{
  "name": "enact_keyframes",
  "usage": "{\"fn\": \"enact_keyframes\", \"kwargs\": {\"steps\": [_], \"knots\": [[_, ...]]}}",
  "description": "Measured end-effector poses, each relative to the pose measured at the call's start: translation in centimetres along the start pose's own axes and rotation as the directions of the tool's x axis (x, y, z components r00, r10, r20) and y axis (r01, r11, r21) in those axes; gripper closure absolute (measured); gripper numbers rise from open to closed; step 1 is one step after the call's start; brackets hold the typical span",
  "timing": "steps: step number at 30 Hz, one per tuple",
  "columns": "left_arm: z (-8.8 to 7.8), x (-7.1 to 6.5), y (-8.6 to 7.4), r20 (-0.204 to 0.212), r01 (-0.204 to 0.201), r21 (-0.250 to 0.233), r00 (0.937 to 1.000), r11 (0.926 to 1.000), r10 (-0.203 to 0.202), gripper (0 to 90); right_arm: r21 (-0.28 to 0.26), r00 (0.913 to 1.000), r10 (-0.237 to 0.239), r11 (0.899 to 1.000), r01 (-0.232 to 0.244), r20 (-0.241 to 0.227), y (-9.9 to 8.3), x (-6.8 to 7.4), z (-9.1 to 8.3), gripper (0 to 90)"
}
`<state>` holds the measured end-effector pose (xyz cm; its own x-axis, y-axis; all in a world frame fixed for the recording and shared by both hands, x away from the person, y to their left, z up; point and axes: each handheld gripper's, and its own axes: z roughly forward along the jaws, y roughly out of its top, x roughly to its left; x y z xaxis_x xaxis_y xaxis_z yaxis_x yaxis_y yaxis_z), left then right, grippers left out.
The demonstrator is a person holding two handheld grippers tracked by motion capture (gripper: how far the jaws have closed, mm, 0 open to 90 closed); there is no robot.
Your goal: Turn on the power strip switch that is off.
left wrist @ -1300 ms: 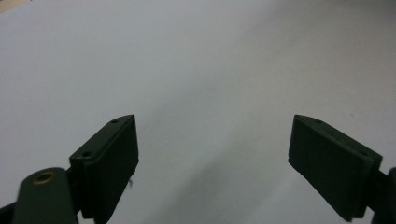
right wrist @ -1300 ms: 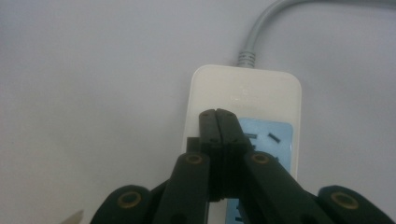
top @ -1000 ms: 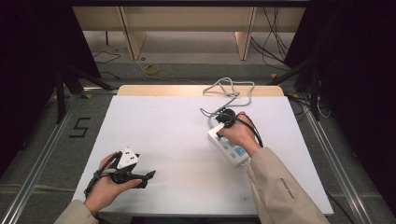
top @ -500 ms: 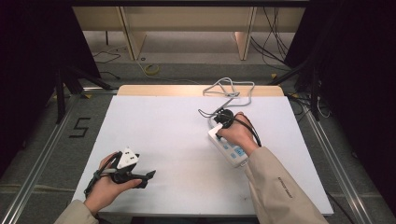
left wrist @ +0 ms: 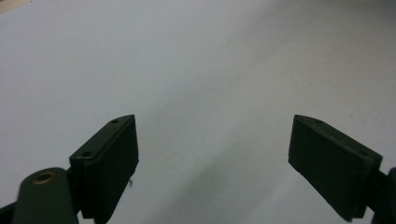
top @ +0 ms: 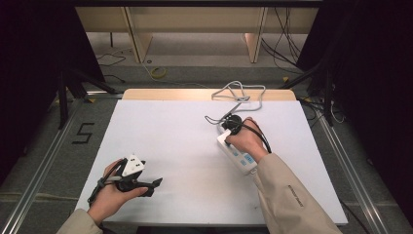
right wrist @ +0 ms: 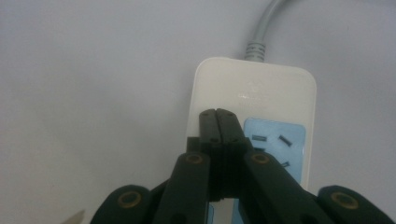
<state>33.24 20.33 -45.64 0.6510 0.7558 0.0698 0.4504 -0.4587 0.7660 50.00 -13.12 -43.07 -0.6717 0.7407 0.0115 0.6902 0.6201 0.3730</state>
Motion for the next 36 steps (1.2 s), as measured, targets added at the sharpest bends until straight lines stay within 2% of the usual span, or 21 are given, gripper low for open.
{"fn": "enact_keyframes", "kwargs": {"steps": [15,24,28,36], "knots": [[0.02,-0.04,0.04,0.000,-0.005,0.000,1.0000,1.0000,0.005,15.9,0.033,0.9997,-0.015,0.999,0.014,0.019,0.33,0.29,0.15,90.0],[0.05,-0.07,0.06,0.000,-0.006,0.002,1.0000,1.0000,0.006,15.9,0.034,0.9998,0.019,0.999,-0.019,0.010,0.32,0.12,0.28,90.0],[0.04,-0.08,0.07,0.001,-0.008,0.002,1.0000,1.0000,0.008,15.9,0.038,0.9998,0.003,0.999,-0.004,0.017,0.35,0.24,0.26,90.0],[0.07,-0.07,0.05,0.001,-0.007,0.003,1.0000,1.0000,0.007,15.9,0.036,0.9998,0.011,0.999,-0.011,0.014,0.35,0.22,0.28,90.0]]}}
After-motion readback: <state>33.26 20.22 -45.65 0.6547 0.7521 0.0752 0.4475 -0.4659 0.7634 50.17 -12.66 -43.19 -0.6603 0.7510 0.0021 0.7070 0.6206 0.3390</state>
